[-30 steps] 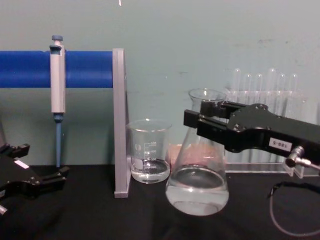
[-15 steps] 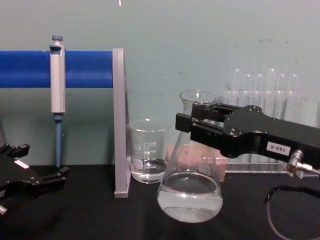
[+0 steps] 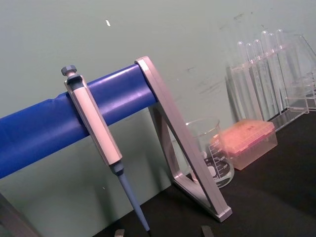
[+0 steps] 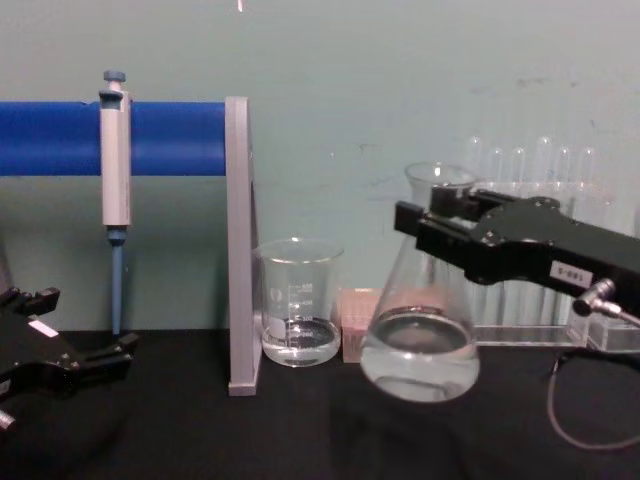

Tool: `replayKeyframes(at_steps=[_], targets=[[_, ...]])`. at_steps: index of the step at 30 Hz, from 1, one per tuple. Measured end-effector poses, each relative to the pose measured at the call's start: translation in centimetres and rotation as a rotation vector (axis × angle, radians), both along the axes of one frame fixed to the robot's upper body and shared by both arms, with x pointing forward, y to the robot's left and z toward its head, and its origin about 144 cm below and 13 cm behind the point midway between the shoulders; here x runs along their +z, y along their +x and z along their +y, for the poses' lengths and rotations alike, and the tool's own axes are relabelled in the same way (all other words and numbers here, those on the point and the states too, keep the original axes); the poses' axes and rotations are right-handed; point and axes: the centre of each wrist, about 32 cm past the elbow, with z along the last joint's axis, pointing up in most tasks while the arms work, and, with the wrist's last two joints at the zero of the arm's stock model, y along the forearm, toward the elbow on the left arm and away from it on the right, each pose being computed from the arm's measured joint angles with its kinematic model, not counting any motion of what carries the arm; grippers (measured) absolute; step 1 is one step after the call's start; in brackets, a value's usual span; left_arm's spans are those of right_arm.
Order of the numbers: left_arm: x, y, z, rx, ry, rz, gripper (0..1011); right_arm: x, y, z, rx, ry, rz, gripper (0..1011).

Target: Grasp the erlenmeyer flask with one hand, shake it three times, then place it back.

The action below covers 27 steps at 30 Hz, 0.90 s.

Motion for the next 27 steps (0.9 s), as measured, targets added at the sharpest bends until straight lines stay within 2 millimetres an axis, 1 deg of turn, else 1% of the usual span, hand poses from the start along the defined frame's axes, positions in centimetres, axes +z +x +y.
replayKeyframes(at_steps=[6, 13, 27], targets=[[0.0, 0.0, 0.0, 0.0, 0.0, 0.0, 1001, -0.1, 0.1, -0.3, -0.114, 0.015, -0.008, 451], [0.0, 0.0, 0.0, 0.0, 0.0, 0.0, 1001, -0.2, 0.3, -1.1, -0.27, 0.031, -0.009, 451], [0.0, 0.0, 0.0, 0.0, 0.0, 0.0, 1001, -0.4, 0.8, -2.8, -0.474, 0.027, 0.015, 451]])
